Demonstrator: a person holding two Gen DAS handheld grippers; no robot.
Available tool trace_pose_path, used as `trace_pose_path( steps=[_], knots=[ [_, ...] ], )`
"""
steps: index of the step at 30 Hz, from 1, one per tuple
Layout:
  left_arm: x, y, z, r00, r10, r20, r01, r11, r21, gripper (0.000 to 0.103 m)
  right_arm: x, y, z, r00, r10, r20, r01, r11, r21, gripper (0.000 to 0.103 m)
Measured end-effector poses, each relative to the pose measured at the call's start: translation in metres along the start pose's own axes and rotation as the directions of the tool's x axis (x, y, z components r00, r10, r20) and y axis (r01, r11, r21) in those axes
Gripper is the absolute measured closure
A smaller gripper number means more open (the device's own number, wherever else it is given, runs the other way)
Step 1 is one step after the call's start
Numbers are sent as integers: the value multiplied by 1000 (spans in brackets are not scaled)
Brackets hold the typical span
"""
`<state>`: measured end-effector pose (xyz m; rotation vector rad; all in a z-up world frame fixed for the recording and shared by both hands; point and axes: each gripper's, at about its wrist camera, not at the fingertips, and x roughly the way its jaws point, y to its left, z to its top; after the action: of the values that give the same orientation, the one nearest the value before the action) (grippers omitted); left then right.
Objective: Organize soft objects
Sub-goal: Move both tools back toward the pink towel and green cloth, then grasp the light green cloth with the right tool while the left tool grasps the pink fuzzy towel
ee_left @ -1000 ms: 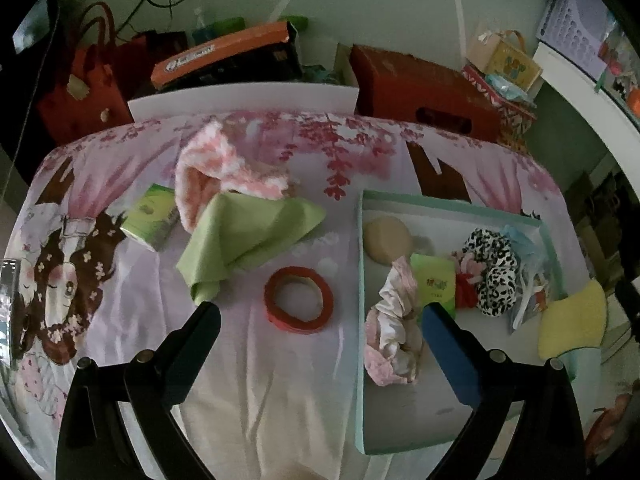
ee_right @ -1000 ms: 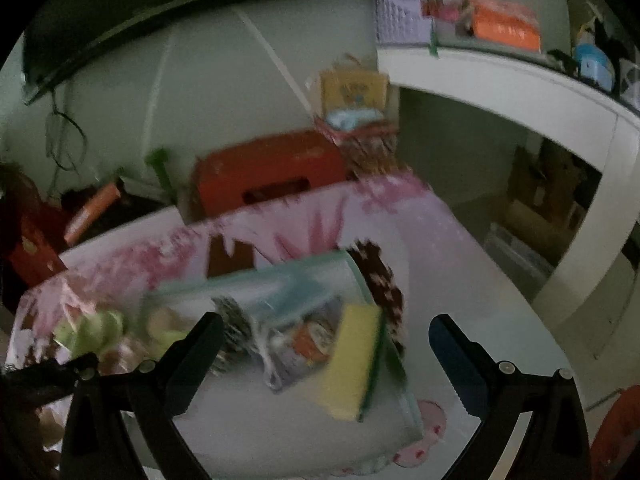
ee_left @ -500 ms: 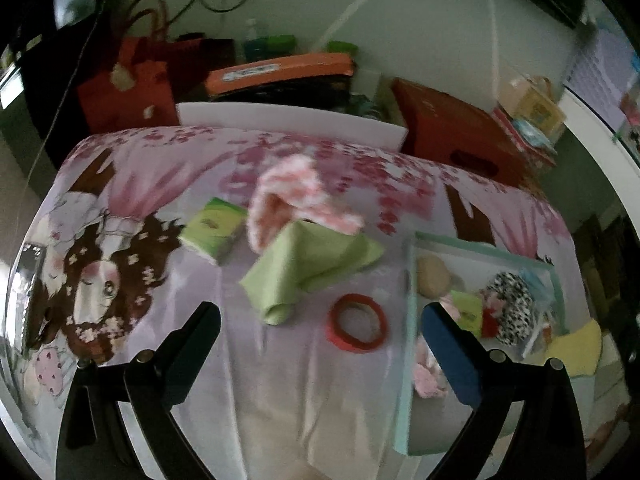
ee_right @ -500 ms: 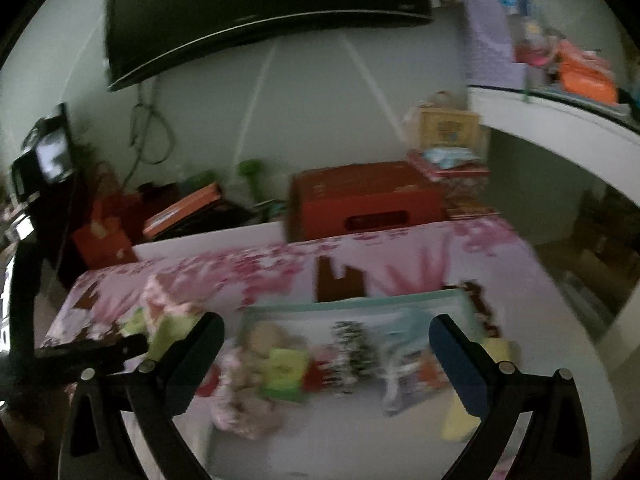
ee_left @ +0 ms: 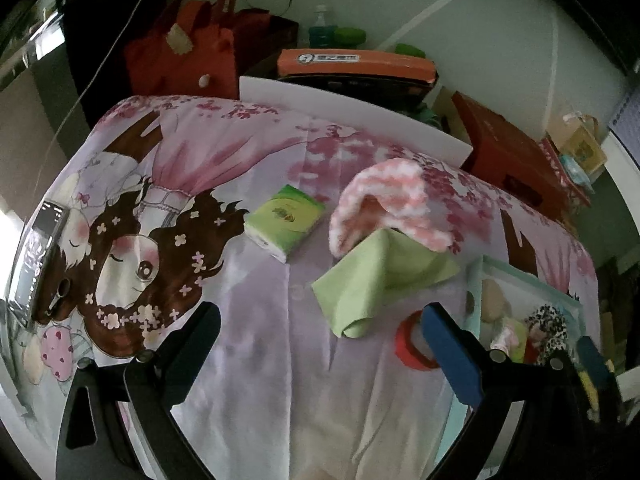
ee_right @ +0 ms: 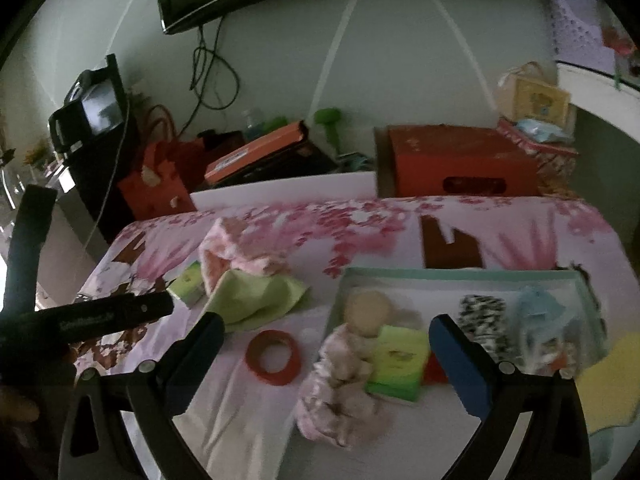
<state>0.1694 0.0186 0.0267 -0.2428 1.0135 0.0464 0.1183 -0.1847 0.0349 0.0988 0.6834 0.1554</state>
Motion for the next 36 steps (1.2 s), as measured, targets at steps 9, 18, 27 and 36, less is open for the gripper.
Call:
trace_pose_path(
  steps=[9,18,27,36],
  knots=[
    [8,21,6,1000,1,18,0,998,-62,3,25,21,-2,999,46,-26,-47,998,-33,0],
    [16,37,24,998,-17,65,23,995,-101,3,44,35,7,996,78,-37,-79,997,-24,0],
    [33,65,37,997,10,74,2,986,-168,3,81,63,0,990,87,-113,-95,994,-63,5],
    [65,74,40,1000,7,19,-3,981,-195,3,112,84,-6,980,97,-175,-115,989,-93,20]
  ],
)
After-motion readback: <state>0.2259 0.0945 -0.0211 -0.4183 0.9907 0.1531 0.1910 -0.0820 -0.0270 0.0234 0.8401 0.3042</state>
